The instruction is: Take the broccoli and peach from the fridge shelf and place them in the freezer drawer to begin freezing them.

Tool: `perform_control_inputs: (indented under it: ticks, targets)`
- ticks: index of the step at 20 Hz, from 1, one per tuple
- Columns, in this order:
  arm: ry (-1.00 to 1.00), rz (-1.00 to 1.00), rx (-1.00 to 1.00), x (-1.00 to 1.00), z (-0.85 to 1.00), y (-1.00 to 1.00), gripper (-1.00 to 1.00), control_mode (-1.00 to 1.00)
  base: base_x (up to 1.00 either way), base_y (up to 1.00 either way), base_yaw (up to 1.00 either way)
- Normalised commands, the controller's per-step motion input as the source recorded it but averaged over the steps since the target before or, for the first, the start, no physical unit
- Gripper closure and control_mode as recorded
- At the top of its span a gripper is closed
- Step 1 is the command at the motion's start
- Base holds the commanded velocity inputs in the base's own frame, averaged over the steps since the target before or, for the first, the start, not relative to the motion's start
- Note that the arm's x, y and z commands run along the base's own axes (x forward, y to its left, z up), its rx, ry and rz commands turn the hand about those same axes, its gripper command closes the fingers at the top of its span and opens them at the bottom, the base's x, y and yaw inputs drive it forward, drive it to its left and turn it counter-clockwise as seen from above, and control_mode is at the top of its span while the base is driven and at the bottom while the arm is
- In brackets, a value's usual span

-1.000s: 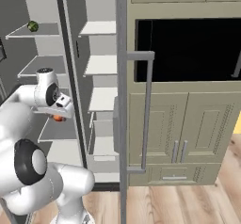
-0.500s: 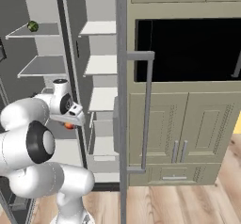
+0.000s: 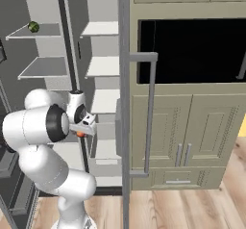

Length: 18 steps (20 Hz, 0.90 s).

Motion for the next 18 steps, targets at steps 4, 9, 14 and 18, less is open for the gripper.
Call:
perform_control_inputs:
  ticks: [4,9,14,18]
  targets:
    - [0.0,0.0,0.0,0.26,-0.54,-0.08,1.0,-1.0,0.0,0.0,0.0]
    - [0.0,0.0,0.0,0.28,-0.4,0.0,1.0,-1.0,0.0,0.0,0.0]
    - [0.01,-0.09,0.0,0.38,-0.28,0.0,1.0,-1.0,0.0,0.0,0.0]
    - [0.05,-0.15,0.0,0.43,-0.28,0.0,1.0,-1.0,0.0,0.0,0.0]
